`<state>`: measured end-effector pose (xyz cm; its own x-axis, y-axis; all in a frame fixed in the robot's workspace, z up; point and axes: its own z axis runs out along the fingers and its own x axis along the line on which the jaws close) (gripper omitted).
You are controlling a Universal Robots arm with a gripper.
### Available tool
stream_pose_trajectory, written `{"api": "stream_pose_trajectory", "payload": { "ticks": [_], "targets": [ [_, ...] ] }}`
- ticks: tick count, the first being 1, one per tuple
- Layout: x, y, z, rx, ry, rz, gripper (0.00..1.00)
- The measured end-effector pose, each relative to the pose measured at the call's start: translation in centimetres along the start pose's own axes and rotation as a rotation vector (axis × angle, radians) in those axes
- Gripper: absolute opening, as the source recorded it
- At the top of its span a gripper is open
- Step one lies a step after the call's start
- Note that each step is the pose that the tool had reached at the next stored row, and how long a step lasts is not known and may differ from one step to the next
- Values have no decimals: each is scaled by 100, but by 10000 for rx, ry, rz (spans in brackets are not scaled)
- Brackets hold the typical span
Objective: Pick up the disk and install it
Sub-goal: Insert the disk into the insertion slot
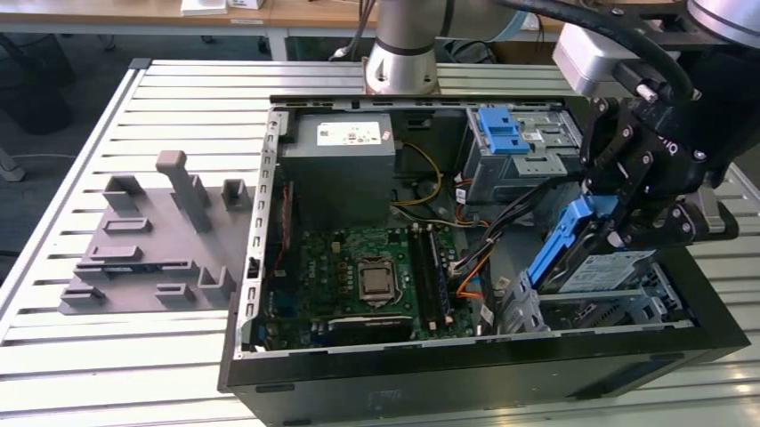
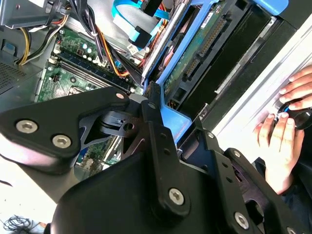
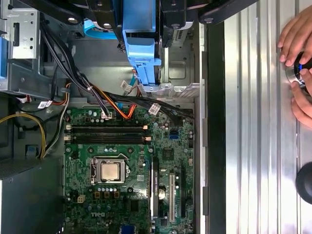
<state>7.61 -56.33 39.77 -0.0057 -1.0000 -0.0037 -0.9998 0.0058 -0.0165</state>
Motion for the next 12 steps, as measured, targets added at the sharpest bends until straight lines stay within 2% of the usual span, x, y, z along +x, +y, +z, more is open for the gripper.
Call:
{"api": "stream_pose_trajectory", "payload": {
  "ticks": [12],
  "targets": [
    [1, 2, 95, 0, 2, 0, 37]
  ]
}}
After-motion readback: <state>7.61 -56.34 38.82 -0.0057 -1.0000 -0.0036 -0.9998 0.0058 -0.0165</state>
